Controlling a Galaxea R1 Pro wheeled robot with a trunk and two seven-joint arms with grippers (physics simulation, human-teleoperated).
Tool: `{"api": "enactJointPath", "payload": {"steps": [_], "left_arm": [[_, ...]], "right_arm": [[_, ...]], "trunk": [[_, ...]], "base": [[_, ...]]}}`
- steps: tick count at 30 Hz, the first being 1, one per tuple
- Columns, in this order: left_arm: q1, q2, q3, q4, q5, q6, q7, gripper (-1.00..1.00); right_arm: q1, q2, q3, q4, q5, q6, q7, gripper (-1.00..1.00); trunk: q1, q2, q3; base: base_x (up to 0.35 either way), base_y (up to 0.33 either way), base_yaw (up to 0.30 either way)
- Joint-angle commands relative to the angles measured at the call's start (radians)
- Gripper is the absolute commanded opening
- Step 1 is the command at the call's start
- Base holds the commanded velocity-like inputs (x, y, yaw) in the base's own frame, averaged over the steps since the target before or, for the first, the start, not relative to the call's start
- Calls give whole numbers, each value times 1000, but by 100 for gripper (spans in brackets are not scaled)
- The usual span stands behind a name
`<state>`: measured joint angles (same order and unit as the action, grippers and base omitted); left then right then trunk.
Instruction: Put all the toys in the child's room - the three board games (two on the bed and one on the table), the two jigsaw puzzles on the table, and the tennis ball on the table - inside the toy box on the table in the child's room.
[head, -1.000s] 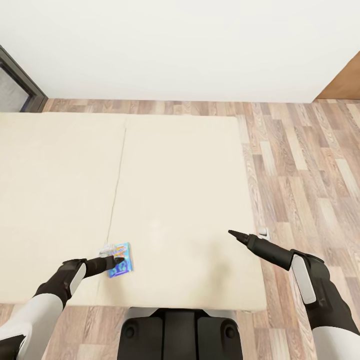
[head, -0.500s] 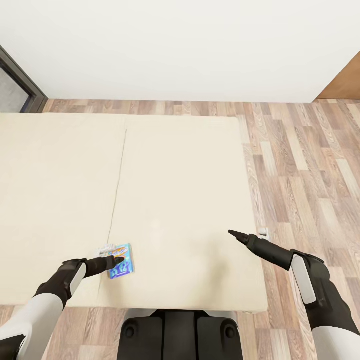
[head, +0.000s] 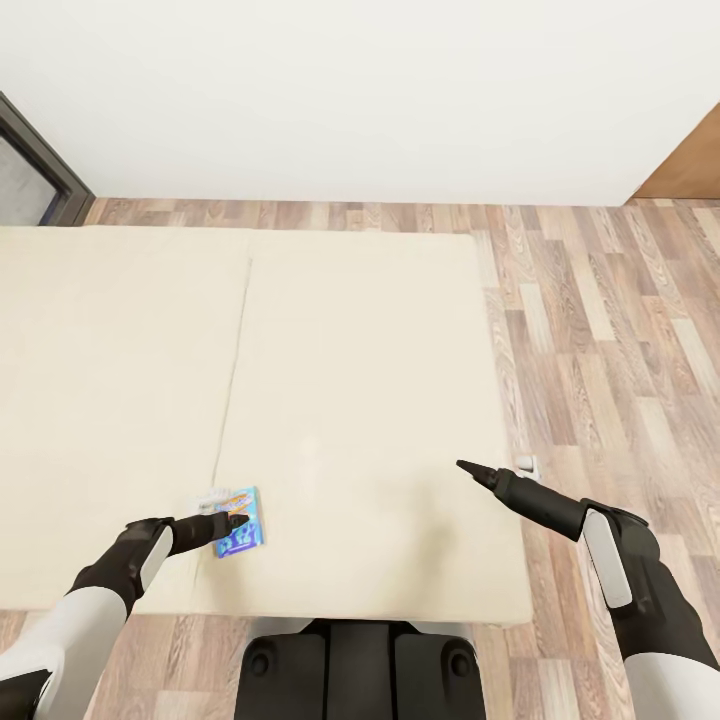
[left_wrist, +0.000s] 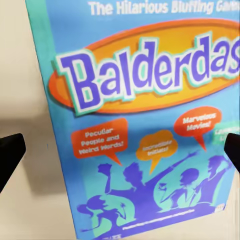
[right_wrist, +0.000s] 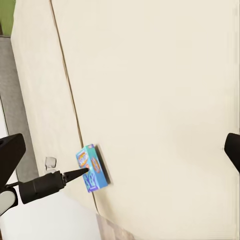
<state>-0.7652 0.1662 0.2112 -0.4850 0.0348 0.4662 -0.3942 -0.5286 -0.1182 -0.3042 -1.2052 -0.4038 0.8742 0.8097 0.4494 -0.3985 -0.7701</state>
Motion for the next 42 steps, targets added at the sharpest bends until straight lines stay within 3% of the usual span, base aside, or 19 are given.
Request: {"api": "enactJointPath", "payload": {"steps": [1, 42], "left_arm": [[0, -1, 5, -1, 4, 9, -3, 100], [0, -1, 1, -6, 4, 9, -5, 100]], "right_arm": [[-1, 0, -1, 0, 0, 5, 3, 100], [-1, -1, -1, 0, -1, 5, 3, 100]], "trunk": [[1, -2, -1], [1, -2, 5]], "base": [[0, -166, 0], [0, -120, -25]]}}
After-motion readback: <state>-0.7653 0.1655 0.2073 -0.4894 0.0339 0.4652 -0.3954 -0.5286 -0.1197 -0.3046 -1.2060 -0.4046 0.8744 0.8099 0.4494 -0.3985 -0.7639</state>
